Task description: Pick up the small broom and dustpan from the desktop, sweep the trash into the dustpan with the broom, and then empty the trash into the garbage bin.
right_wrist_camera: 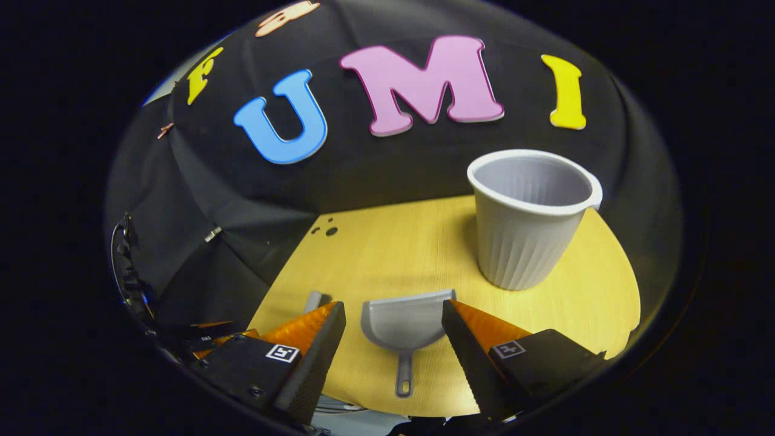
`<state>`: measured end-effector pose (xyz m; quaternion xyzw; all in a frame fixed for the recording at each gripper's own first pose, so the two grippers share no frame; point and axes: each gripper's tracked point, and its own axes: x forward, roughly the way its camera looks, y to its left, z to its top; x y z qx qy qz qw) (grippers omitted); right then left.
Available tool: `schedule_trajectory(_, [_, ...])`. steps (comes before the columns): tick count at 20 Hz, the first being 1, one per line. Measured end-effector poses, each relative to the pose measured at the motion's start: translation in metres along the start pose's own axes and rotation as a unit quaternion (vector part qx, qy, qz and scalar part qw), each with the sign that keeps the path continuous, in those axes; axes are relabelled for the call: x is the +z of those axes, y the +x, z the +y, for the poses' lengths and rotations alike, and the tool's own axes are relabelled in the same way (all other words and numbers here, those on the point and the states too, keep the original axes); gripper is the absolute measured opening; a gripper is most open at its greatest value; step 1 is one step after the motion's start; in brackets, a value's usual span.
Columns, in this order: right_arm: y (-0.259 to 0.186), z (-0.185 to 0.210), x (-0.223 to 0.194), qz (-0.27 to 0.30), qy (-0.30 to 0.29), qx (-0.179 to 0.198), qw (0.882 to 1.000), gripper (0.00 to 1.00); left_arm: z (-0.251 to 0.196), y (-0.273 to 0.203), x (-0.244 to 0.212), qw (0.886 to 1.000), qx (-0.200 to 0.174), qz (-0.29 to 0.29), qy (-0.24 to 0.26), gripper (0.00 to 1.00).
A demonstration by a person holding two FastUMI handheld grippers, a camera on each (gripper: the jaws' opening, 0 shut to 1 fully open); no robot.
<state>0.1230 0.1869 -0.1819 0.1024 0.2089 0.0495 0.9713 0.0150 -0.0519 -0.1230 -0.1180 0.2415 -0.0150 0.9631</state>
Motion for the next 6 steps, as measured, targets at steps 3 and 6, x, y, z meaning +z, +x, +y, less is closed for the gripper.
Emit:
schedule_trajectory(3, [-0.030,0.000,0.025,-0.059,-0.026,-0.006,0.998,0.99,-0.011,-0.027,0.016,0.998,-0.001,-0.066,-0.015,0.96])
schedule_trajectory(6, [-0.049,-0.007,0.043,-0.103,-0.061,-0.016,0.993,0.99,-0.016,-0.050,0.036,0.990,0.004,-0.141,-0.024,0.96])
